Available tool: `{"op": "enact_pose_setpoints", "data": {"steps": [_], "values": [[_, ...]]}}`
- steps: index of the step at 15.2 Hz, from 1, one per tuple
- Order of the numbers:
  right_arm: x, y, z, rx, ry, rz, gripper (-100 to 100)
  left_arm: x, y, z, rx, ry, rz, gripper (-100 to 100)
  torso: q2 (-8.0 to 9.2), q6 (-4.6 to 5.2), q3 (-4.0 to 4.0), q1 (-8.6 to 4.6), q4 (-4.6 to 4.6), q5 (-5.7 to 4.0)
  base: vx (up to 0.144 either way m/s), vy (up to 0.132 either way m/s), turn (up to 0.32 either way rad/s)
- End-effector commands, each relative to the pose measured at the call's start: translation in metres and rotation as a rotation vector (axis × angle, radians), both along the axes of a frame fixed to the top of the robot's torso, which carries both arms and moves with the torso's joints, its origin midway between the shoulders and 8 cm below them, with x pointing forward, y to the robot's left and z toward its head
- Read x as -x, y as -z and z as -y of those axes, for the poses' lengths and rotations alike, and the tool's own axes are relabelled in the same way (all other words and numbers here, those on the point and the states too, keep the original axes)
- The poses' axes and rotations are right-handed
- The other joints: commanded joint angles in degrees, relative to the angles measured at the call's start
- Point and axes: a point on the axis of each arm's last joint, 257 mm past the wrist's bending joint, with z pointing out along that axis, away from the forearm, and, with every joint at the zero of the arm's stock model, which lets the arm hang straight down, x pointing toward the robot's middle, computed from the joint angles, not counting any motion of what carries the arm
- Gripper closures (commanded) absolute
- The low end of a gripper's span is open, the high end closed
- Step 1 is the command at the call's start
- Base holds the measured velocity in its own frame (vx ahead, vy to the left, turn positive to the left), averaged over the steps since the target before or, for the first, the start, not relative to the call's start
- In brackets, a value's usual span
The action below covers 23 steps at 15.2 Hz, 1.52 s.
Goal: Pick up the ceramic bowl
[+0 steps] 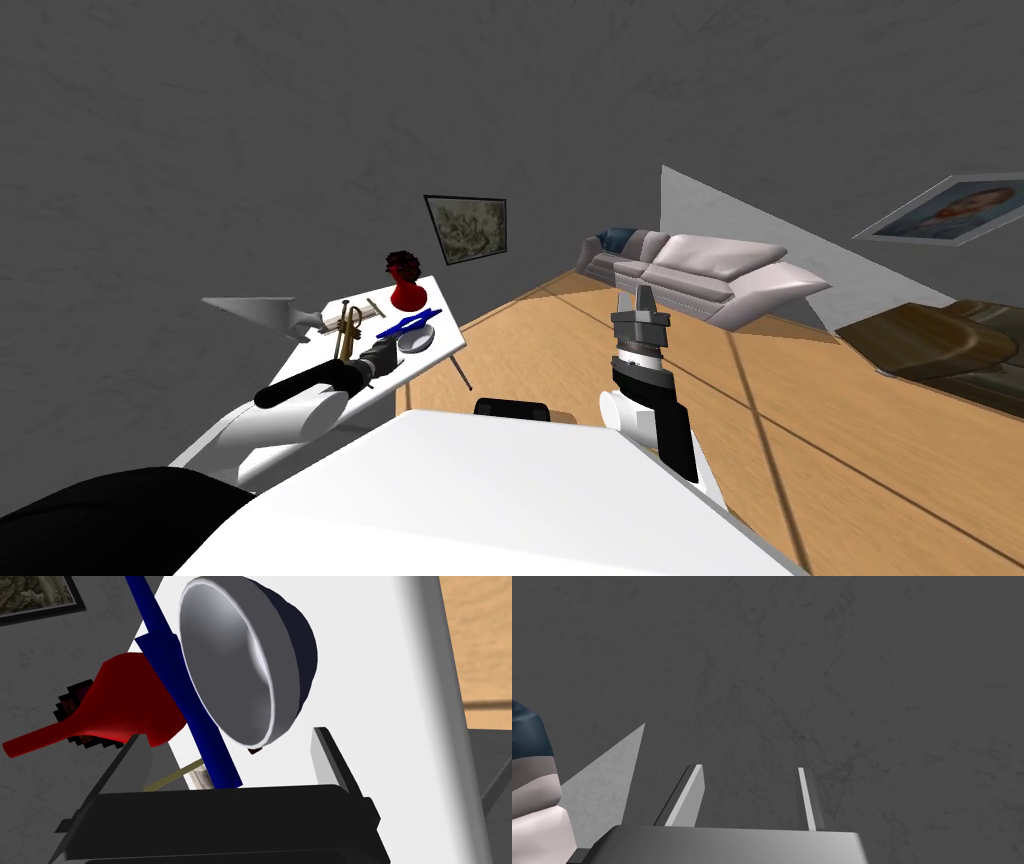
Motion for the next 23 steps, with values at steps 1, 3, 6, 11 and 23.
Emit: {"op": "enact_pose_setpoints", "data": {"steps": [1,3,6,11,23], "values": [[0.000,0.000,0.000,0.000,0.000,0.000,0,0.014,0.007,-0.007,0.015,-0.025,-0.052,-100,0.00,0.00,0.00,0.00,0.00,0.00,0.049,-0.006,-0.015],[0.000,0.000,0.000,0.000,0.000,0.000,0,0.024,0.012,-0.012,0.026,-0.041,-0.086,-100,-0.03,0.00,-0.01,0.01,0.00,0.00,0.052,-0.010,-0.025],[0.000,0.000,0.000,0.000,0.000,0.000,0,0.036,0.018,-0.016,0.038,-0.059,-0.129,-100,-0.03,0.01,-0.02,-0.03,-0.01,0.00,0.042,-0.015,-0.045],[0.000,0.000,0.000,0.000,0.000,0.000,0,0.066,0.029,-0.026,0.068,-0.106,-0.228,-100,-0.07,0.00,-0.04,0.01,-0.02,0.00,0.055,-0.007,-0.025],[0.000,0.000,0.000,0.000,0.000,0.000,0,0.126,0.045,-0.035,0.137,-0.194,-0.421,-100,-0.11,0.01,-0.06,-0.02,-0.02,0.00,0.068,-0.011,-0.052]]}}
